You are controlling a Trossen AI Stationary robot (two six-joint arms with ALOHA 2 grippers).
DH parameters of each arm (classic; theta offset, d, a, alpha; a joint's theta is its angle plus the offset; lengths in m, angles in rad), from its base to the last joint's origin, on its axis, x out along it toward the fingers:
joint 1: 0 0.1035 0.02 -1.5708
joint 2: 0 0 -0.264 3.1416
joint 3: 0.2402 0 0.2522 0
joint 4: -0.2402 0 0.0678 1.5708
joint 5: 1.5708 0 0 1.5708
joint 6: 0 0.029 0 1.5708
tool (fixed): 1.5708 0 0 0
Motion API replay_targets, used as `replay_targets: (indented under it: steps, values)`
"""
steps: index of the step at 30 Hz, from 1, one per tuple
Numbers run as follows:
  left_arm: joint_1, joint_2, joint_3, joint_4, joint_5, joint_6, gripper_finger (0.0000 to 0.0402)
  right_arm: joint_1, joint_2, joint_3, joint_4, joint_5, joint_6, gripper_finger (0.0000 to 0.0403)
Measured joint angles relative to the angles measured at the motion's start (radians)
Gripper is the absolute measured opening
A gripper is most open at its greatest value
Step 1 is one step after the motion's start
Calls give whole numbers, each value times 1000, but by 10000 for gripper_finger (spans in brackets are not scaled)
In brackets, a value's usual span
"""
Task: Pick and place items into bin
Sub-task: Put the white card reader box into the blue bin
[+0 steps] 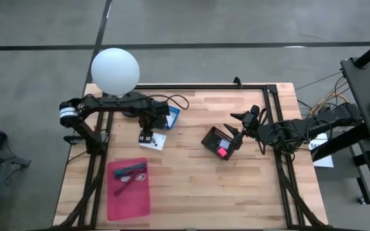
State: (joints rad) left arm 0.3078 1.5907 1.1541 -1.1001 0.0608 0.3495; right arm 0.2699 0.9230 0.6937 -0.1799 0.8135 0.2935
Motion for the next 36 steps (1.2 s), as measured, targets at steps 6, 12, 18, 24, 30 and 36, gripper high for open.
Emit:
replay_targets:
  steps: [6, 12, 18, 24, 30, 36]
  values:
    - [11, 0, -74, 99, 8, 57, 169, 0, 0, 0, 1, 23, 3, 233]
    - [37, 0, -116, 143, 8, 59, 169, -4, 0, 0, 1, 24, 26, 232]
    - [64, 12, -149, 190, 7, 59, 169, -5, 0, 0, 1, 24, 46, 230]
    - [76, 50, -148, 214, 7, 82, 169, -5, 0, 0, 3, 26, 47, 230]
    - [78, 105, -145, 210, 10, 87, 169, -5, 0, 0, 3, 27, 47, 230]
    - [79, 140, -142, 212, 30, 108, 169, -5, 0, 0, 3, 27, 47, 228]
